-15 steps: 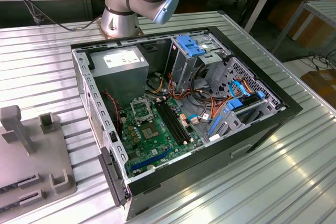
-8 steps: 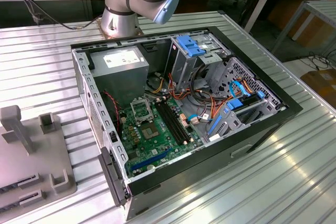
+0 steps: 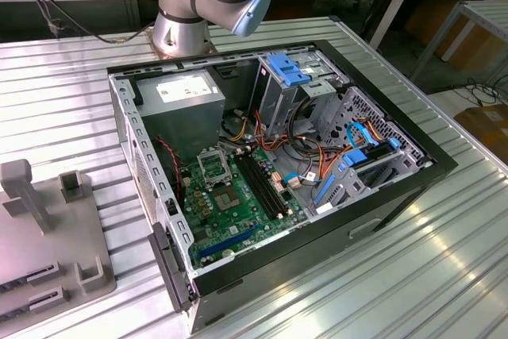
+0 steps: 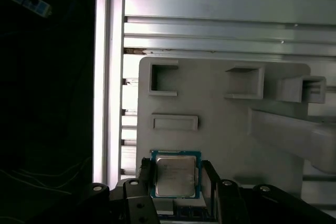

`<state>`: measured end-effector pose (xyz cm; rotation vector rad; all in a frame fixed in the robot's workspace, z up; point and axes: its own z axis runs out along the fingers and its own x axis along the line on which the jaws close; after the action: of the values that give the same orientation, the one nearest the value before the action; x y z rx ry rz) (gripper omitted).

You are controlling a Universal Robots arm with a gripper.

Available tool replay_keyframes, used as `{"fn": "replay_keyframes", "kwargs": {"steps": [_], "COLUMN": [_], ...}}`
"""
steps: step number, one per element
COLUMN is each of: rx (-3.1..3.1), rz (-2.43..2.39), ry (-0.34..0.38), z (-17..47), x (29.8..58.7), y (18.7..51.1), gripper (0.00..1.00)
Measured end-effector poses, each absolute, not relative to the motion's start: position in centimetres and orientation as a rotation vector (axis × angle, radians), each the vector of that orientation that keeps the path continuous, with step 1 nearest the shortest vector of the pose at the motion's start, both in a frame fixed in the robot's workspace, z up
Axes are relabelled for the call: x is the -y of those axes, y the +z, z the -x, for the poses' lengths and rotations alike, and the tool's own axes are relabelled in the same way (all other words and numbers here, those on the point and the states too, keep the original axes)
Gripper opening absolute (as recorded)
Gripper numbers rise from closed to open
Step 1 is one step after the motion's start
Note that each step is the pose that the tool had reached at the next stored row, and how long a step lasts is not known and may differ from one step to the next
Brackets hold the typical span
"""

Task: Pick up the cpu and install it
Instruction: 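Pick up the cpu and move it towards the insertion slot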

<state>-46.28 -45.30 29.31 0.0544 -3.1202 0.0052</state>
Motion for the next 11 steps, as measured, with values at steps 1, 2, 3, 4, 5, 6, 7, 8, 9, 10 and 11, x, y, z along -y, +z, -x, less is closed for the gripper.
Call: {"fn": "replay_keyframes", "kwargs": {"steps": [1,2,3,4,5,6,7,8,9,10,11], "rx": [3.119,3.119,3.119,3.118,3.118,3.117,3.117,3.116,3.116,3.115,3.115], "rz": [-0.054,-0.054,-0.054,-0.054,-0.054,-0.054,-0.054,-0.054,-0.054,-0.054,-0.054], "ry": [0.005,0.005,0.005,0.005,0.005,0.005,0.005,0.005,0.005,0.005,0.005], "z": [46.28,46.28,46.27,46.27,46.27,46.26,46.26,46.26,46.26,46.25,46.25], "x": [45.30,45.30,45.30,45.30,45.30,45.30,45.30,45.30,45.30,45.30,45.30], "y": [29.43,29.49,29.57,29.64,29.72,29.79,29.87,29.94,30.04,30.11,30.19], "gripper": [0.47,0.47,0.47,0.47,0.47,0.47,0.47,0.47,0.47,0.47,0.47]}}
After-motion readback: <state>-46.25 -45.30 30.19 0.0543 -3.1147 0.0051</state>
